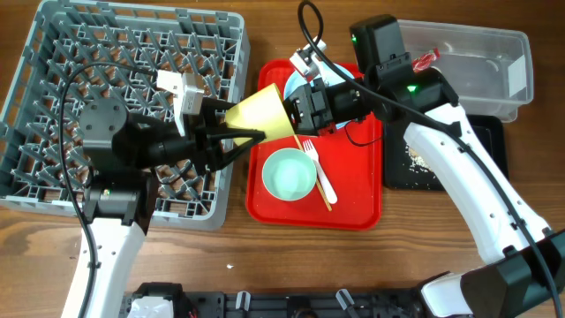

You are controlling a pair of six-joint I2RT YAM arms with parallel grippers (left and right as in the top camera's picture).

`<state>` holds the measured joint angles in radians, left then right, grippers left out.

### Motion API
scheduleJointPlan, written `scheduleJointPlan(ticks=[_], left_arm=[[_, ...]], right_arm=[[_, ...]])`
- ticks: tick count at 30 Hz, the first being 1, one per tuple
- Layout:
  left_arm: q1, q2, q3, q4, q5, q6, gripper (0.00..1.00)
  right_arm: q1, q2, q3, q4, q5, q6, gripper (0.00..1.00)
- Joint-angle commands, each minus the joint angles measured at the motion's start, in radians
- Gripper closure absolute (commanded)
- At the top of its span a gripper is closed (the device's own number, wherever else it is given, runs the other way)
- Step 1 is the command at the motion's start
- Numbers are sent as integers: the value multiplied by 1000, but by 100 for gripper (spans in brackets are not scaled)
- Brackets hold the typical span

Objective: Sort waste into correct bins and load items into the dishwasher rack
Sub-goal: 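Hand the yellow cup from the right gripper to the left gripper, then place the yellow cup into the dish rack with the left gripper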

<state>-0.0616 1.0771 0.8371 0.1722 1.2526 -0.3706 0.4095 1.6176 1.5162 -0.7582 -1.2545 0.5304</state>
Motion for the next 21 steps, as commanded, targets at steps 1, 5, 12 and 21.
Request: scheduleJointPlan(ticks=[1, 5, 12, 21], left_arm=[[43, 6, 10, -68, -114, 36, 51], [107, 6, 10, -256, -233, 161, 56], [172, 4, 10, -563, -684, 209, 68], [236, -40, 119, -947, -998, 160, 96]], right_arm=[[-6, 10, 0, -13, 62, -7, 65], [-64, 10, 0, -78, 243, -9, 61], [-157, 5, 3, -238, 552, -164, 57], [-262, -98, 22, -530, 965, -325, 57]])
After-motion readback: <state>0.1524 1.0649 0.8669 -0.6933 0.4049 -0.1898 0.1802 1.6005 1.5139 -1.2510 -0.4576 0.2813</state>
